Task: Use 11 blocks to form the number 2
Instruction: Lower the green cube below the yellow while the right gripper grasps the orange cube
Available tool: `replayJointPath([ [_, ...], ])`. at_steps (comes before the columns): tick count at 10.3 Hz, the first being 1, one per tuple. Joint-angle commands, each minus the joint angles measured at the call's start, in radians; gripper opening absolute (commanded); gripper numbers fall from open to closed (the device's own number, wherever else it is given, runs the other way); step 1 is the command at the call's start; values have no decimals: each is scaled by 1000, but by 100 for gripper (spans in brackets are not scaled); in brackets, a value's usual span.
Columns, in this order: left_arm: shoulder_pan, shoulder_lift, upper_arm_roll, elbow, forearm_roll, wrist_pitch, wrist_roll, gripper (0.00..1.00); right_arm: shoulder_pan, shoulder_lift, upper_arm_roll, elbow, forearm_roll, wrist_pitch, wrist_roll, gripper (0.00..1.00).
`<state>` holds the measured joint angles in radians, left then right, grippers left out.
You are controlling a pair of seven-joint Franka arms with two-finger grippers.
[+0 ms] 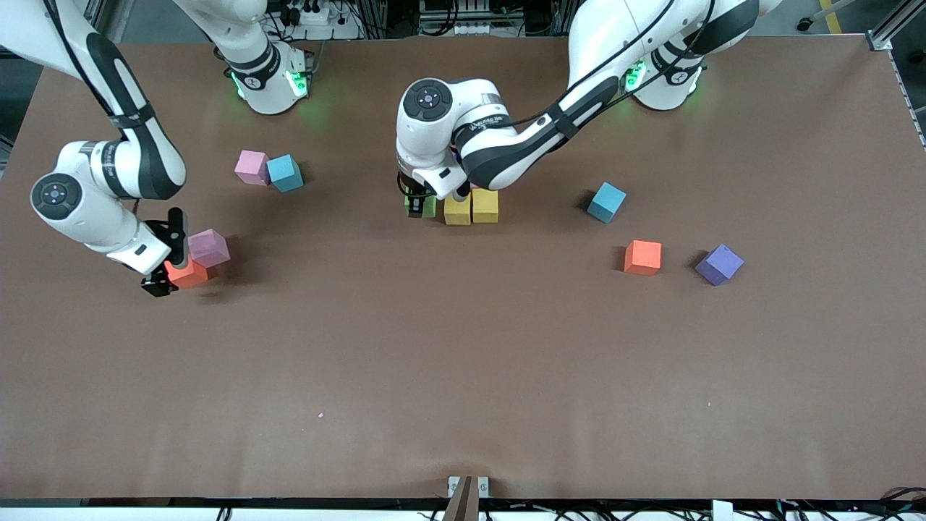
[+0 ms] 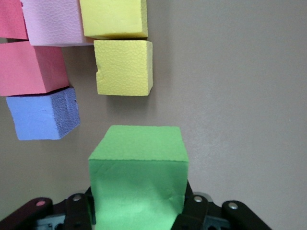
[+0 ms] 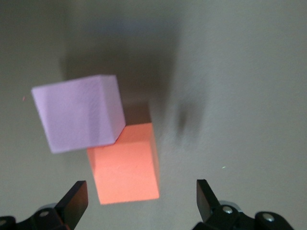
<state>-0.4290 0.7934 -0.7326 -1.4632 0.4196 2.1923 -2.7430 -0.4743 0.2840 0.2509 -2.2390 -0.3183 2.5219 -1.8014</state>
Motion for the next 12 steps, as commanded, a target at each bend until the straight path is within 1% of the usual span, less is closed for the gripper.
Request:
replayJointPath([
  [1,-27,21,15,12,-13,3,-115,59,-46,29,19,13,-8,9,-105,100],
  [5,-42,47,16,9,-9,4,-164,59,-46,86,19,18,-2,47,-105,100],
  [6,-57,47,28,9,-9,7,-178,59,-47,102,19,19,-2,69,-107,100],
  [7,-72,49,50,7,-9,38,-184,59,-50,110,18,18,-2,83,-107,100],
  [10,-82,50,61,-9,5,75,-222,59,-63,119,19,18,-1,84,-105,100],
  [12,-99,50,94,-16,5,87,-256,59,-69,123,19,18,1,89,-104,100],
])
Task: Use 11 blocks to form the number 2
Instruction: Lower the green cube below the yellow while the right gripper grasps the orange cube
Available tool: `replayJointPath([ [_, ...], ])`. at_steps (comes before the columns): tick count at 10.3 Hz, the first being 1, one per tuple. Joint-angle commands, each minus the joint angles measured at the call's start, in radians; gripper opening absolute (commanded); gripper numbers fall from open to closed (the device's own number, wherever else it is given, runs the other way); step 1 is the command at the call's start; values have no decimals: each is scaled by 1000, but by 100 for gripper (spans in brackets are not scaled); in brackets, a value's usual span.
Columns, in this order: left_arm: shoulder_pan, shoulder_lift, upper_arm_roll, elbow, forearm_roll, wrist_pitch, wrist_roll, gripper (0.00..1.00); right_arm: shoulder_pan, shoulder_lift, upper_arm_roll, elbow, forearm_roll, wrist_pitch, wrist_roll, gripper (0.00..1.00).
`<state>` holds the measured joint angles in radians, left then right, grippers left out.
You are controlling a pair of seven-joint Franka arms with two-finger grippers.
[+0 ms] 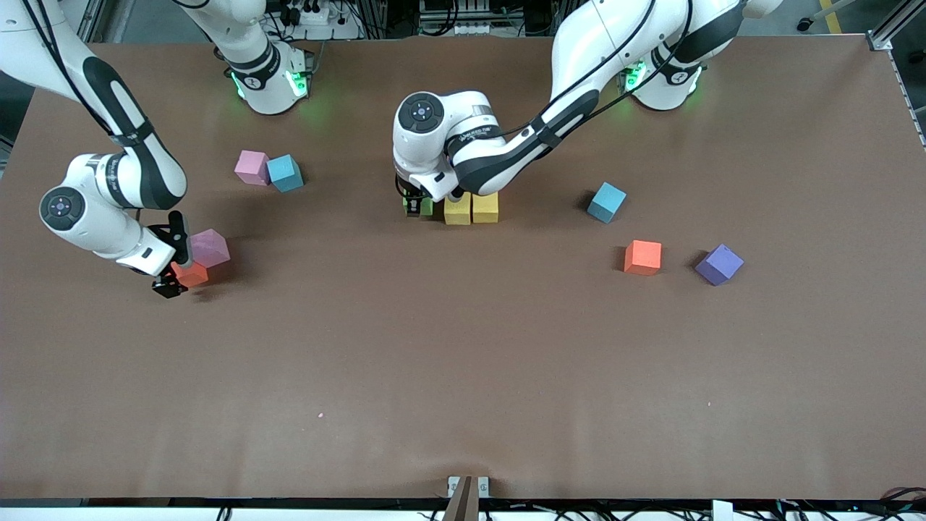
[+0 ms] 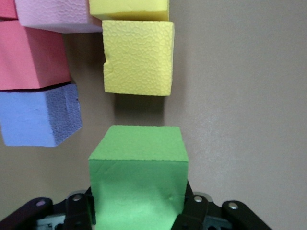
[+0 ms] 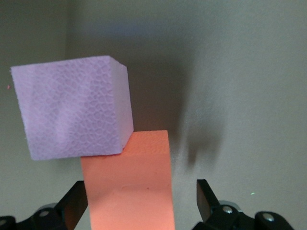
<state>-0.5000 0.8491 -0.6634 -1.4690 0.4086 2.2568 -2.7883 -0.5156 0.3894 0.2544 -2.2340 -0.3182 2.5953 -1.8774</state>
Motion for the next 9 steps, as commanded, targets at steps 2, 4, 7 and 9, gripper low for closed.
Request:
replayJointPath([
  [2,-52,-2,56,-28,16,56,-249,58,-27,19,17,13,1,17,-26,76],
  [4,-57,-1,64,-30,10,63,-258,58,-26,17,17,13,4,16,-20,48],
  [7,-57,5,64,-50,9,85,-272,56,-27,-6,23,33,11,0,-25,35],
  [9,-58,5,64,-68,19,99,-289,56,-26,-14,37,68,85,-50,-26,35],
])
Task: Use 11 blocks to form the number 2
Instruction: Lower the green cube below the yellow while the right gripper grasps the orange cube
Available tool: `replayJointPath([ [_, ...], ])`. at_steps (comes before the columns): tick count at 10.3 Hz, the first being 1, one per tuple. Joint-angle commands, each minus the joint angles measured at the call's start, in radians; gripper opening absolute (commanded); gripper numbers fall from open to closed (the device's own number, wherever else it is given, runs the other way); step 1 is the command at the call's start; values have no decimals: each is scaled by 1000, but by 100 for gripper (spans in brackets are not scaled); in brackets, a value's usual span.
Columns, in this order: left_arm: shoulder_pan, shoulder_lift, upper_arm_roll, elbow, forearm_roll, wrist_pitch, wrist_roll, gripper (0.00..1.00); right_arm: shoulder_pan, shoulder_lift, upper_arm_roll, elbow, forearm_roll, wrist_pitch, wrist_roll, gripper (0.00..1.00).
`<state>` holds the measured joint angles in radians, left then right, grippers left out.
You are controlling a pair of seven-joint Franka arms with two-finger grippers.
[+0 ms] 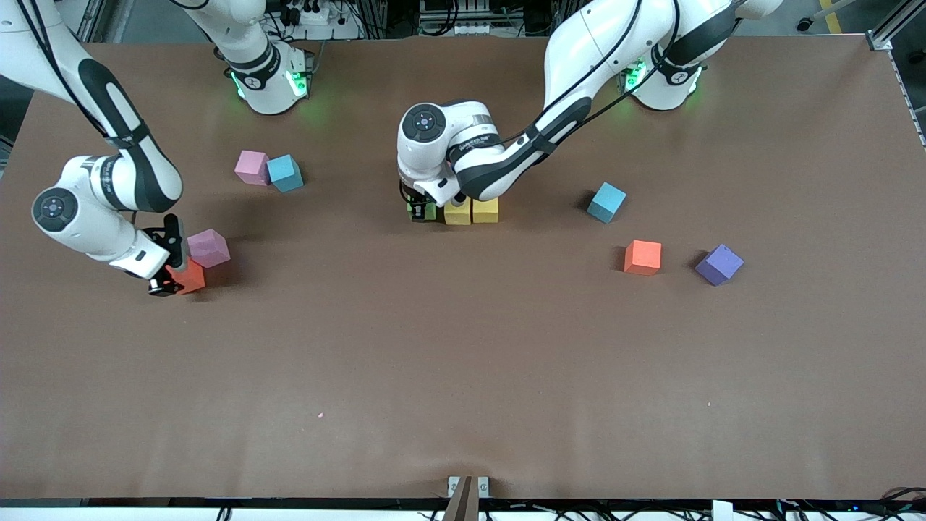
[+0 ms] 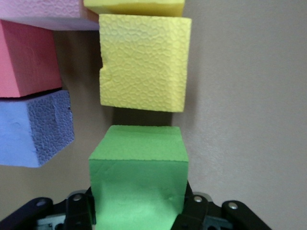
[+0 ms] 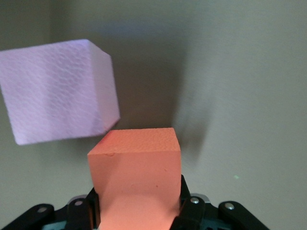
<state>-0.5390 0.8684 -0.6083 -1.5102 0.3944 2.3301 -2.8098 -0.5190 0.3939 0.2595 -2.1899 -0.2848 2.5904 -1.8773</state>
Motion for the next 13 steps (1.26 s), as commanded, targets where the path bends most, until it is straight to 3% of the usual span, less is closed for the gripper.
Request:
replayJointPath([
  [1,-27,-14,10,-27,34,26,-270,56,-21,-20,55,47,62,-79,-25,35],
  [5,-53,-12,45,-39,34,49,-272,56,-15,-41,110,70,64,-101,44,36],
  [7,-104,-15,108,-38,35,69,-300,56,-13,-44,153,82,64,-101,177,37],
  [10,-105,-19,111,-41,37,71,-300,56,-12,-44,240,88,62,-102,419,41],
  [13,-114,-25,122,-48,72,68,-313,56,20,-44,256,88,62,-130,556,42],
])
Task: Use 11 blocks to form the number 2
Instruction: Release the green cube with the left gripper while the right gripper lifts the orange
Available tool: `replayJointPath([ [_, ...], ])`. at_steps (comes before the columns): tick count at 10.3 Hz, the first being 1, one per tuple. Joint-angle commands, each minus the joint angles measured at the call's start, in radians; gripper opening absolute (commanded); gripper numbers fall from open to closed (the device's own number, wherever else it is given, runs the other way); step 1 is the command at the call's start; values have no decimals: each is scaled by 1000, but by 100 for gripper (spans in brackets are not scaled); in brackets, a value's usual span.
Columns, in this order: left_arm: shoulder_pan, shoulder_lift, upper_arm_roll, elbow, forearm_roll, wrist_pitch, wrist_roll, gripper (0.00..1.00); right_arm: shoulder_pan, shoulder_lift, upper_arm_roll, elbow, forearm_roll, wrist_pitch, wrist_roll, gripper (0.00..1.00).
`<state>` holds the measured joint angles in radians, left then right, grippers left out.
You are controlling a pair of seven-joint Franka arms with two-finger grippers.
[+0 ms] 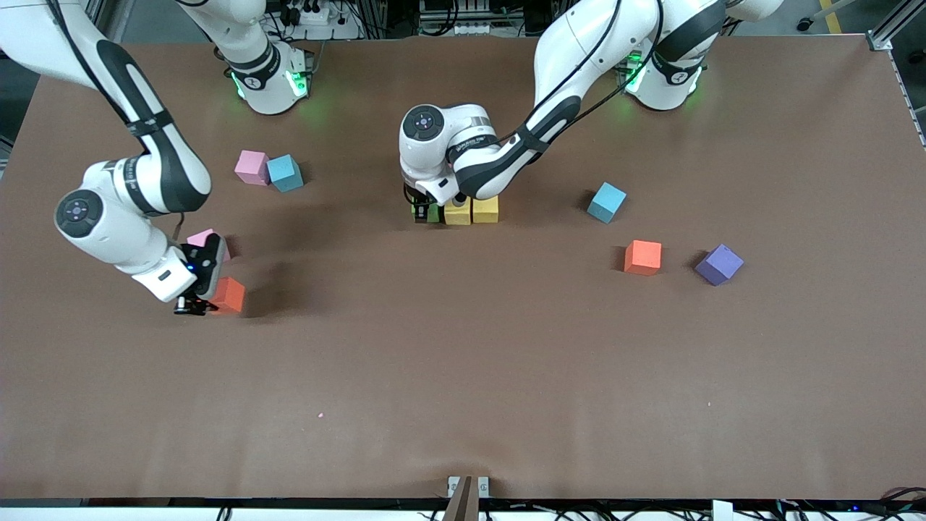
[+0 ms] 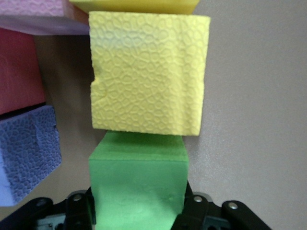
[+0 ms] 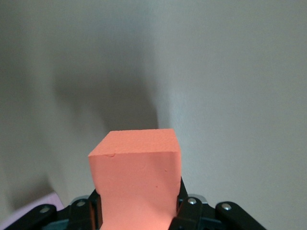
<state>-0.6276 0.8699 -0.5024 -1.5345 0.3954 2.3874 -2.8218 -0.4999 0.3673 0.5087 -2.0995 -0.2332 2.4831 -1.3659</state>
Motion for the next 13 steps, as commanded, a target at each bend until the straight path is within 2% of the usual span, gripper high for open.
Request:
replayJointPath([
  [1,-23,-28,16,-24,72,9,-300,56,1,-18,10,-2,12,-26,48,42],
  [6,-9,-55,16,-67,76,1,-289,56,90,-15,10,9,12,-50,301,41],
  [13,12,-80,16,-110,77,0,-268,57,96,-15,42,7,12,-95,393,41],
])
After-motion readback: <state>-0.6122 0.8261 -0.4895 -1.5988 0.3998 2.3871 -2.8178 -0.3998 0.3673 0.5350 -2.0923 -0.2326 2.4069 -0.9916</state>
